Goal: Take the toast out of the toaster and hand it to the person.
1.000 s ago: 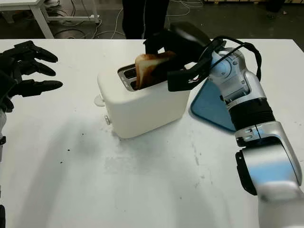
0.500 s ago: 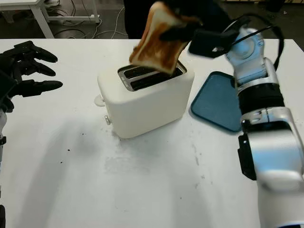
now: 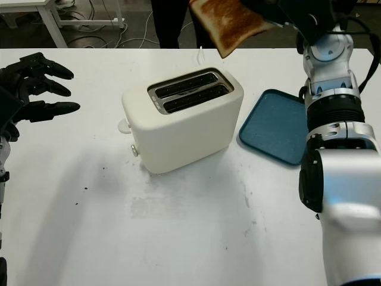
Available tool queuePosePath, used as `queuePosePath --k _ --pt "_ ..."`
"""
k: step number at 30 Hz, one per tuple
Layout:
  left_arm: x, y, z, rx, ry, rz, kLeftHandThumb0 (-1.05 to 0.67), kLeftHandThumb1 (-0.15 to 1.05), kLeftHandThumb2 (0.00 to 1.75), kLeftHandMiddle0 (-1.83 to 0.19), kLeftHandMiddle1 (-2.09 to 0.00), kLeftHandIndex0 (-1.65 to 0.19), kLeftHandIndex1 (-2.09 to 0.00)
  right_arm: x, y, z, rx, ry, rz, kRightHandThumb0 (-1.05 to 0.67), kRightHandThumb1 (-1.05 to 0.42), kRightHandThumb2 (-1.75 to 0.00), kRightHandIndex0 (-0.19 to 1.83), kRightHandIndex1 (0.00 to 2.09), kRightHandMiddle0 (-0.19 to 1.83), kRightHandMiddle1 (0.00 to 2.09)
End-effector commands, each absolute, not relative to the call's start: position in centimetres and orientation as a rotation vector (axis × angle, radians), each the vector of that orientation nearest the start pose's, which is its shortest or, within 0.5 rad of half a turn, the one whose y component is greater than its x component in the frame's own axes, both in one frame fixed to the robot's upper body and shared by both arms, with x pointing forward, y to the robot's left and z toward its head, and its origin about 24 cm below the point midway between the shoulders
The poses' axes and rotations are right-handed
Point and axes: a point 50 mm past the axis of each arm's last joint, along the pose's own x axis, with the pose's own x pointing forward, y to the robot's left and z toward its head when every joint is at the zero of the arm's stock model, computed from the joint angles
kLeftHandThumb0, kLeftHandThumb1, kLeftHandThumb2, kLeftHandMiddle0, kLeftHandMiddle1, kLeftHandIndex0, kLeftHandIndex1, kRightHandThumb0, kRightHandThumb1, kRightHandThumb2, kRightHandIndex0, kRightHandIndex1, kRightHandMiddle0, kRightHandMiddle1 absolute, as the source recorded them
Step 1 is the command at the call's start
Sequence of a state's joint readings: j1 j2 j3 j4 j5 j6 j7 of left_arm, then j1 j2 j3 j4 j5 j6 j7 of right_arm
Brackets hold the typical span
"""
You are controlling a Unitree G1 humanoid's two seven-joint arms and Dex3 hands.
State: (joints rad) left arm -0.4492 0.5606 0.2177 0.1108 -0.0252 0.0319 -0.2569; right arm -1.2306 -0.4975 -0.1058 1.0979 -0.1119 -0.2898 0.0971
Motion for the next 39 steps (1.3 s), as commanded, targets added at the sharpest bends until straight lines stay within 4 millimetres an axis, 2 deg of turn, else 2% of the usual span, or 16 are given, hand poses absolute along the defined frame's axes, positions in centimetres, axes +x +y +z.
queuePosePath --k 1,4,12,16,22,25,28,34,39 --pt "31.4 26.4 19.5 0.509 -0.322 -0.010 -1.05 0.58 0.00 -0.49 -1.27 -0.52 -1.13 41.1 -23.1 27.9 -0.391 -0.419 -0.141 -0.23 -0.92 -0.28 1.02 1.75 0.78 1.75" --pt "31.4 26.5 19.4 0.508 -0.318 -0.010 -1.05 0.58 0.00 -0.49 -1.26 -0.51 -1.12 41.3 -23.5 27.2 -0.396 -0.372 -0.209 -0.29 -0.92 -0.27 1.00 1.75 0.79 1.75" --pt "31.4 26.5 19.3 0.507 -0.318 -0.011 -1.05 0.58 0.00 -0.49 -1.25 -0.51 -1.12 41.5 -24.2 24.9 -0.417 -0.289 -0.269 -0.30 -0.92 -0.29 1.06 1.75 0.80 1.75" --pt "31.4 26.5 19.4 0.513 -0.318 -0.011 -1.05 0.58 0.00 -0.50 -1.25 -0.52 -1.12 41.7 -23.8 24.2 -0.442 -0.265 -0.286 -0.31 -0.92 -0.26 1.07 1.75 0.81 1.75" --pt "31.4 26.4 19.3 0.512 -0.316 -0.008 -1.05 0.58 0.00 -0.52 -1.23 -0.53 -1.11 41.9 -23.0 23.1 -0.454 -0.223 -0.304 -0.32 -0.92 -0.20 1.00 1.75 0.77 1.75" --pt "31.4 26.4 19.3 0.509 -0.317 -0.008 -1.05 0.59 0.01 -0.52 -1.23 -0.53 -1.11 42.1 -22.6 22.5 -0.458 -0.193 -0.301 -0.29 -0.92 -0.22 0.97 1.75 0.71 1.75" --pt "31.4 26.4 19.3 0.508 -0.322 -0.007 -1.05 0.58 0.00 -0.52 -1.24 -0.53 -1.12 42.1 -22.3 22.0 -0.511 -0.189 -0.288 -0.30 -0.92 -0.22 0.99 1.75 0.76 1.75" --pt "31.3 26.5 19.2 0.504 -0.320 -0.010 -1.05 0.59 0.00 -0.51 -1.24 -0.53 -1.12 42.2 -21.8 21.2 -0.508 -0.165 -0.274 -0.27 -0.92 -0.23 0.88 1.75 0.67 1.75" --pt "31.3 26.6 19.2 0.506 -0.321 -0.008 -1.05 0.58 0.00 -0.51 -1.24 -0.53 -1.12 42.1 -22.0 20.7 -0.506 -0.155 -0.285 -0.24 -0.92 -0.23 0.93 1.75 0.68 1.75"
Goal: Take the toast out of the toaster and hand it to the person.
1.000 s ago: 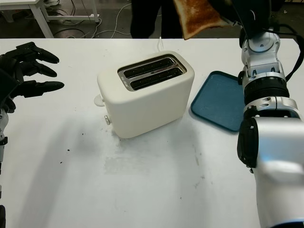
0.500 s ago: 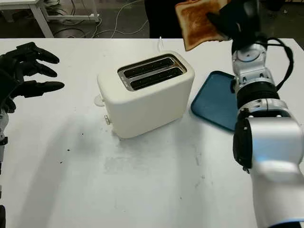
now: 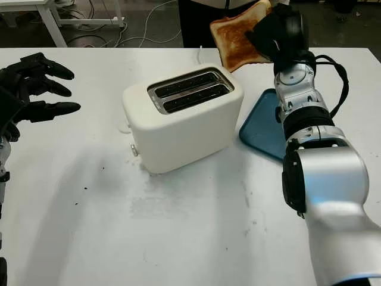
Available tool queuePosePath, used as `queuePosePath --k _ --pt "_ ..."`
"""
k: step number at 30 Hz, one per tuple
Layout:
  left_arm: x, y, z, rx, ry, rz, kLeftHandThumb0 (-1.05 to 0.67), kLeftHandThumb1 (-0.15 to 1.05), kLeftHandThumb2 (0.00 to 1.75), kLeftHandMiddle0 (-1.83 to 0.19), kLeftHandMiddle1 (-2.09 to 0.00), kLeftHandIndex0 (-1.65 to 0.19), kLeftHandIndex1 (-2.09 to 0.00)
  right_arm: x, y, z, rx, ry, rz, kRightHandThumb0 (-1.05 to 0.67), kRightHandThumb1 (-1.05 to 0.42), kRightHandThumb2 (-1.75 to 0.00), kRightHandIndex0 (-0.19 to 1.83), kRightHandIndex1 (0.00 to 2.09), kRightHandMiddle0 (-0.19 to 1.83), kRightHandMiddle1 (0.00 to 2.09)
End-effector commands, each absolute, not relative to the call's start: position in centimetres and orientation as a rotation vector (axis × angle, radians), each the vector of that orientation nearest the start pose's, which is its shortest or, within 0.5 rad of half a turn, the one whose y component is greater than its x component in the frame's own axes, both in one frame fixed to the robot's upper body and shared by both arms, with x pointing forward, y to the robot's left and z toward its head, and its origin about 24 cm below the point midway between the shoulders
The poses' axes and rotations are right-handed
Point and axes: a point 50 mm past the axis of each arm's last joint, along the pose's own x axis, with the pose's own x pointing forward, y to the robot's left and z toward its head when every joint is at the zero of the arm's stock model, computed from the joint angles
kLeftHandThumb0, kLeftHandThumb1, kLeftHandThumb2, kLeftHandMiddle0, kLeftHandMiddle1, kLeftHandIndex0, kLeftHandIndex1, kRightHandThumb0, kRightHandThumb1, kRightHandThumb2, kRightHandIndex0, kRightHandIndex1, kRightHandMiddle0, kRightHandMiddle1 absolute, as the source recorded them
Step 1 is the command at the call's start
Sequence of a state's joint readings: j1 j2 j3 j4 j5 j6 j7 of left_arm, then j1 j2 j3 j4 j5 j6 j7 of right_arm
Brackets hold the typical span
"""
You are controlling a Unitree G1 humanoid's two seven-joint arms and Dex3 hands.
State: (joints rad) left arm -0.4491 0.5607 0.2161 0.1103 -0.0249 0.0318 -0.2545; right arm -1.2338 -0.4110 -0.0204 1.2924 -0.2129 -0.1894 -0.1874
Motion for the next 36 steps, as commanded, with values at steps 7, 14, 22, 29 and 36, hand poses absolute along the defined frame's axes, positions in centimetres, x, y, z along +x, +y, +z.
queuePosePath --k 7,14,22,29,36 --pt "31.27 26.57 19.21 0.504 -0.328 -0.008 -1.05 0.59 0.00 -0.53 -1.23 -0.53 -1.12 41.99 -22.51 20.84 -0.489 -0.149 -0.308 -0.30 -0.92 -0.21 0.95 1.75 0.71 1.75" --pt "31.26 26.58 19.20 0.511 -0.327 -0.004 -1.05 0.59 0.01 -0.53 -1.25 -0.53 -1.13 41.97 -22.61 20.88 -0.475 -0.153 -0.313 -0.30 -0.92 -0.18 0.93 1.75 0.72 1.75" --pt "31.20 26.61 19.21 0.505 -0.333 -0.006 -1.05 0.58 0.00 -0.51 -1.27 -0.53 -1.14 42.06 -22.40 20.98 -0.494 -0.143 -0.299 -0.29 -0.92 -0.20 0.94 1.75 0.69 1.75" --pt "31.20 26.67 19.22 0.506 -0.330 -0.005 -1.05 0.59 0.00 -0.52 -1.27 -0.53 -1.14 42.05 -22.35 21.05 -0.502 -0.153 -0.308 -0.28 -0.92 -0.18 0.92 1.75 0.70 1.75" --pt "31.22 26.66 19.23 0.508 -0.330 -0.004 -1.05 0.58 0.00 -0.52 -1.27 -0.53 -1.14 42.07 -22.36 21.06 -0.507 -0.146 -0.303 -0.28 -0.92 -0.19 0.91 1.75 0.67 1.75"
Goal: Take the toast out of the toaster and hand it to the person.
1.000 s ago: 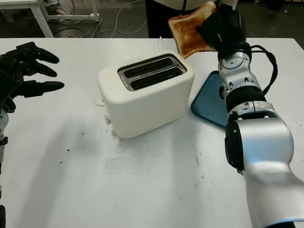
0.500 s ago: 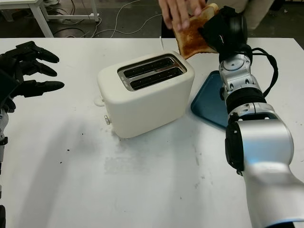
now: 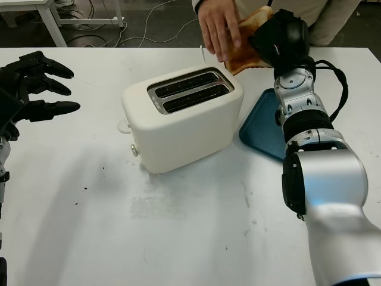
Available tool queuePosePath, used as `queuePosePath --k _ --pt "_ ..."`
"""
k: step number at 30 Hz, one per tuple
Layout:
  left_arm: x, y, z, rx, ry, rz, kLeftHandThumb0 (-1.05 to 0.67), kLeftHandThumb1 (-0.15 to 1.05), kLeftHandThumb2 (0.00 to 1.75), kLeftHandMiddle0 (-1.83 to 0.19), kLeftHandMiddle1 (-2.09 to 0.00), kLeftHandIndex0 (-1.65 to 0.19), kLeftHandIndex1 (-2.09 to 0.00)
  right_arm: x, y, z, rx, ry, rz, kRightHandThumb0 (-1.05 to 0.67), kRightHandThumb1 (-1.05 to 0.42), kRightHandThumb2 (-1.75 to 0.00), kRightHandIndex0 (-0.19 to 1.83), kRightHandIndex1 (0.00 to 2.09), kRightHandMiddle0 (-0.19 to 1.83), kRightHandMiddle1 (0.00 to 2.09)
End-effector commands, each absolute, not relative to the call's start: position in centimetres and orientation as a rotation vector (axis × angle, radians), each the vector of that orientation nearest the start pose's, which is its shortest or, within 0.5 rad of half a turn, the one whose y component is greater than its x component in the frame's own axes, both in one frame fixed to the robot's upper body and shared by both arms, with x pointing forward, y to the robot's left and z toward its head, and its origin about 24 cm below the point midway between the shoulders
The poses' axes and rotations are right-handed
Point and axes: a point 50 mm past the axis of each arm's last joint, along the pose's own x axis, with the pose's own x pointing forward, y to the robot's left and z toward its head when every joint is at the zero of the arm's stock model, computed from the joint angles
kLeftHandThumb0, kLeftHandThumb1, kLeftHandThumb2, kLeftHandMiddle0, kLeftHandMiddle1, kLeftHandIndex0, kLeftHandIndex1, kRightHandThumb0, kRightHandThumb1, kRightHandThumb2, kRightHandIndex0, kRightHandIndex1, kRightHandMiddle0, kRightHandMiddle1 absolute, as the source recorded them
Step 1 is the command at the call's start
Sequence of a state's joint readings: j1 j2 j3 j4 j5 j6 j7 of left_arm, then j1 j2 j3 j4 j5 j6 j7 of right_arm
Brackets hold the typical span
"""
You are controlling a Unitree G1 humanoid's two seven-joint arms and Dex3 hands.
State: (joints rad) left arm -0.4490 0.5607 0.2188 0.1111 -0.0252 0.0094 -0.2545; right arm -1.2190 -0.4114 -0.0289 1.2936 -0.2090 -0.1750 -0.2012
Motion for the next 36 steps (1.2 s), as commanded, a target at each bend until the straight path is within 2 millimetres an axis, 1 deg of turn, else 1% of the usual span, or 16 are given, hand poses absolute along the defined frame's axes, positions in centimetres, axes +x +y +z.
queuePosePath --k 1,6,11,16,20,27,33,36 --pt "31.22 26.66 19.22 0.509 -0.330 -0.004 -1.05 0.59 0.00 -0.52 -1.27 -0.53 -1.14 42.08 -22.36 21.08 -0.513 -0.143 -0.304 -0.28 -0.92 -0.20 0.90 1.75 0.66 1.75" --pt "31.22 26.70 19.18 0.512 -0.328 -0.007 -1.05 0.59 0.01 -0.51 -1.27 -0.52 -1.14 42.10 -22.29 21.12 -0.492 -0.144 -0.300 -0.28 -0.92 -0.21 0.92 1.75 0.68 1.75" --pt "31.21 26.70 19.21 0.500 -0.328 -0.007 -1.05 0.57 0.00 -0.51 -1.26 -0.52 -1.14 42.12 -22.25 21.16 -0.499 -0.142 -0.296 -0.28 -0.92 -0.22 0.92 1.75 0.66 1.75" --pt "31.24 26.70 19.18 0.494 -0.335 -0.010 -1.05 0.58 0.00 -0.51 -1.27 -0.52 -1.15 42.11 -22.24 21.16 -0.496 -0.148 -0.302 -0.27 -0.92 -0.21 0.95 1.75 0.71 1.75" --pt "31.25 26.68 19.22 0.503 -0.332 -0.007 -1.05 0.58 0.00 -0.51 -1.27 -0.52 -1.15 42.10 -22.25 21.18 -0.495 -0.152 -0.301 -0.26 -0.92 -0.20 0.93 1.75 0.70 1.75" --pt "31.23 26.62 19.34 0.503 -0.328 -0.005 -1.05 0.58 0.00 -0.51 -1.27 -0.52 -1.14 42.09 -22.27 21.17 -0.502 -0.153 -0.301 -0.28 -0.92 -0.19 0.91 1.75 0.69 1.75" --pt "31.31 26.66 19.27 0.512 -0.333 -0.004 -1.05 0.59 0.00 -0.52 -1.26 -0.53 -1.13 42.09 -22.22 21.23 -0.503 -0.158 -0.294 -0.26 -0.92 -0.20 0.92 1.75 0.67 1.75" --pt "31.33 26.64 19.27 0.504 -0.330 -0.007 -1.05 0.58 0.00 -0.52 -1.25 -0.53 -1.13 42.07 -22.23 21.23 -0.501 -0.164 -0.288 -0.25 -0.92 -0.21 0.90 1.75 0.67 1.75"
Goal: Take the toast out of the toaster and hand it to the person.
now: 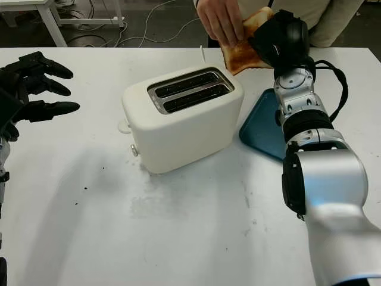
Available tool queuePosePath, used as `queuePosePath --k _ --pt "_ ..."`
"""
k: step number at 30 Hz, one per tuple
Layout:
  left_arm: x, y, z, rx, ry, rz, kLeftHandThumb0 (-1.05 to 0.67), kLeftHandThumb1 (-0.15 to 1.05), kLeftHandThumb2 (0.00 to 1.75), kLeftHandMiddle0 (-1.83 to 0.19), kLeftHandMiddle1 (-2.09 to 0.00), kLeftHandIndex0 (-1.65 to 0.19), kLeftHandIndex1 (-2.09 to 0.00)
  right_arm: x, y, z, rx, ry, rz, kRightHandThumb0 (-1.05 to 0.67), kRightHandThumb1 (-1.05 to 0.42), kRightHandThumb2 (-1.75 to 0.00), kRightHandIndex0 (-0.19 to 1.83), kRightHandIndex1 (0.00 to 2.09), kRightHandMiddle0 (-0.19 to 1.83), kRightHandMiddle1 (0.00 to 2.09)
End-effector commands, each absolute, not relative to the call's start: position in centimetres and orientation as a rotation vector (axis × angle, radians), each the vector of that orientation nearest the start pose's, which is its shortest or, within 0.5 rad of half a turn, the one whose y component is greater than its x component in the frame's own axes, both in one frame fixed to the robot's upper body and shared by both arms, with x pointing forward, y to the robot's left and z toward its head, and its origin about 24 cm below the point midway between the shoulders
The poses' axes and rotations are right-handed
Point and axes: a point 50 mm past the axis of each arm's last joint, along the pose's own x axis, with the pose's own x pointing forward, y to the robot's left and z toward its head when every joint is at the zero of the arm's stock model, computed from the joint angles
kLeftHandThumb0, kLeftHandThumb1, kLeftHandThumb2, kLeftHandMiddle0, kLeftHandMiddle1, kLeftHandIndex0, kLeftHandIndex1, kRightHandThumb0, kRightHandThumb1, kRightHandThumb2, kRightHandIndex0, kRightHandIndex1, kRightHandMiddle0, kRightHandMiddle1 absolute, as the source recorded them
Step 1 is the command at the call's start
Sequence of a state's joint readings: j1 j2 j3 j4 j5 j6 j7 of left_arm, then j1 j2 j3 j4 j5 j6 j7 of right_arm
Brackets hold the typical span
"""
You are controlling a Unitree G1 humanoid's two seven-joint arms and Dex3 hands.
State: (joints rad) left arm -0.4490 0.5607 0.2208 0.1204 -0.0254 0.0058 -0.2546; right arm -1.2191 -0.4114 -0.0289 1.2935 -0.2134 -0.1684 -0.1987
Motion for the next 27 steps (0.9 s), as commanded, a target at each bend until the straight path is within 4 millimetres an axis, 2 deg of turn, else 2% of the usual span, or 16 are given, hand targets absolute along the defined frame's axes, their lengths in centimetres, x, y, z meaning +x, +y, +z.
queuePosePath --k 1,6,14,17,24,27 --pt "31.33 26.63 19.29 0.506 -0.330 -0.008 -1.05 0.58 0.00 -0.52 -1.25 -0.53 -1.13 42.07 -22.25 21.22 -0.499 -0.164 -0.286 -0.25 -0.92 -0.20 0.91 1.75 0.67 1.75" --pt "31.29 26.59 19.33 0.504 -0.326 -0.007 -1.05 0.58 0.00 -0.52 -1.24 -0.53 -1.13 42.08 -22.20 21.27 -0.512 -0.164 -0.284 -0.28 -0.92 -0.21 0.92 1.75 0.69 1.75" --pt "31.25 26.61 19.33 0.504 -0.329 -0.010 -1.05 0.58 0.00 -0.51 -1.26 -0.52 -1.13 42.07 -22.14 21.30 -0.518 -0.171 -0.280 -0.23 -0.92 -0.20 0.92 1.75 0.68 1.75" --pt "31.24 26.60 19.32 0.506 -0.328 -0.007 -1.05 0.58 0.00 -0.51 -1.27 -0.52 -1.14 42.08 -22.17 21.27 -0.492 -0.167 -0.284 -0.23 -0.92 -0.21 0.86 1.75 0.65 1.75" --pt "31.24 26.59 19.31 0.507 -0.325 -0.006 -1.05 0.59 0.00 -0.51 -1.26 -0.53 -1.13 42.09 -22.22 21.29 -0.503 -0.162 -0.280 -0.25 -0.92 -0.21 0.90 1.75 0.68 1.75" --pt "31.25 26.59 19.31 0.508 -0.328 -0.006 -1.05 0.58 0.00 -0.51 -1.26 -0.53 -1.13 42.09 -22.22 21.25 -0.503 -0.161 -0.280 -0.26 -0.92 -0.20 0.85 1.75 0.67 1.75"
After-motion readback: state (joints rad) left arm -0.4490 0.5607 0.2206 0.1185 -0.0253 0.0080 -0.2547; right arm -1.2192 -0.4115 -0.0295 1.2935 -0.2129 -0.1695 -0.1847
